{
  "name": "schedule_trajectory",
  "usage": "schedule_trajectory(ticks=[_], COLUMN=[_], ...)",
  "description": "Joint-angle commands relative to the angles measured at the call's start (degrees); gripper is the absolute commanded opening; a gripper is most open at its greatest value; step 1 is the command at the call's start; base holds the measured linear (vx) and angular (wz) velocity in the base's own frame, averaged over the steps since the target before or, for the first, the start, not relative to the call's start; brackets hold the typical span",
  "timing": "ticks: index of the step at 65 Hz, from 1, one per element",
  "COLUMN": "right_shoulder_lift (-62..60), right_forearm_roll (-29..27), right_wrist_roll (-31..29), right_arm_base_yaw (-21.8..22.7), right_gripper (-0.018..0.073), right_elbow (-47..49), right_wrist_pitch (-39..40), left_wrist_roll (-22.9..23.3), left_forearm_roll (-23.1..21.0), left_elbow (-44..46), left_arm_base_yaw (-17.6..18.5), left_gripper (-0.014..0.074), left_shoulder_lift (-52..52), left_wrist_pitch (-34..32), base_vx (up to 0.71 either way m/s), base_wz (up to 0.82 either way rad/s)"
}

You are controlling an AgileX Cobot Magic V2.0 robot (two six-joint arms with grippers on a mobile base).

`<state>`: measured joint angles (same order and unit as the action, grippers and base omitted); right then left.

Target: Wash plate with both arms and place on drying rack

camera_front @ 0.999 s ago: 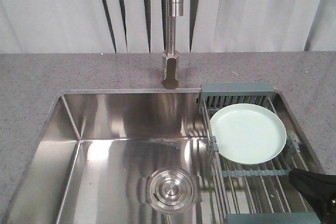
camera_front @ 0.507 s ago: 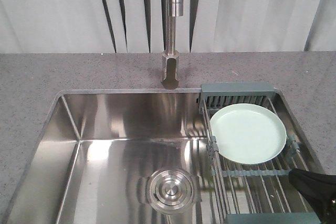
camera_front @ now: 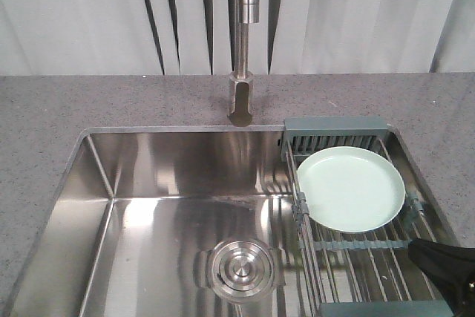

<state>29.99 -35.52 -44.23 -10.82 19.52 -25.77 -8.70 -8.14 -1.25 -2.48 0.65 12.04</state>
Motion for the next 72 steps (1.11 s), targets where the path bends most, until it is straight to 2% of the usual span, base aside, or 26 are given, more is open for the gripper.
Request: schedule_trajectory(ticks=[1,11,19,29,35,40,48,56,63,72], right_shoulder_lift=[0.1,0.1,-2.8,-9.8,-15.5,-19.9,-24.9,-27.7,-29.6,-30.9], right_forearm_roll=[-1.1,-1.1,1.6,3.4,6.0,11.3,24.0,32.8,33.8,34.2], right_wrist_roll=[-0.4,-0.4,-0.4,2.4,9.8,17.8,32.0,43.4,49.8,51.5], right_arm_base_yaw=[0.2,0.2,0.2,0.2,0.2,0.2,0.2,1.3,4.4,6.4], right_gripper=[-0.0004,-0.0004,-0.0004,-0.0004,-0.0004,-0.0004,-0.0004,-0.0004,-0.0004,-0.0004], right_elbow=[1.7,1.4,0.2,-5.7,-10.0,-12.8,-15.3,-16.8,-19.5,-21.3], right_wrist_pitch=[2.9,2.5,2.9,8.7,13.3,16.3,16.7,16.7,18.3,21.8], left_wrist_roll=[0.7,0.7,0.7,0.7,0.7,0.7,0.7,0.7,0.7,0.7], left_forearm_roll=[-0.2,-0.2,-0.2,-0.2,-0.2,-0.2,-0.2,-0.2,-0.2,-0.2], left_elbow=[1.3,1.3,1.3,1.3,1.3,1.3,1.3,1.3,1.3,1.3], left_arm_base_yaw=[-0.1,-0.1,-0.1,-0.1,-0.1,-0.1,-0.1,-0.1,-0.1,-0.1], left_gripper=[-0.0006,-0.0006,-0.0006,-0.0006,-0.0006,-0.0006,-0.0006,-0.0006,-0.0006,-0.0006], left_shoulder_lift=[0.8,0.9,0.9,0.9,0.9,0.9,0.9,0.9,0.9,0.9], left_wrist_pitch=[-3.9,-3.9,-3.9,-3.9,-3.9,-3.9,-3.9,-3.9,-3.9,-3.9], base_vx=[0.00,0.00,0.00,0.00,0.00,0.00,0.00,0.00,0.00,0.00], base_wz=[0.00,0.00,0.00,0.00,0.00,0.00,0.00,0.00,0.00,0.00])
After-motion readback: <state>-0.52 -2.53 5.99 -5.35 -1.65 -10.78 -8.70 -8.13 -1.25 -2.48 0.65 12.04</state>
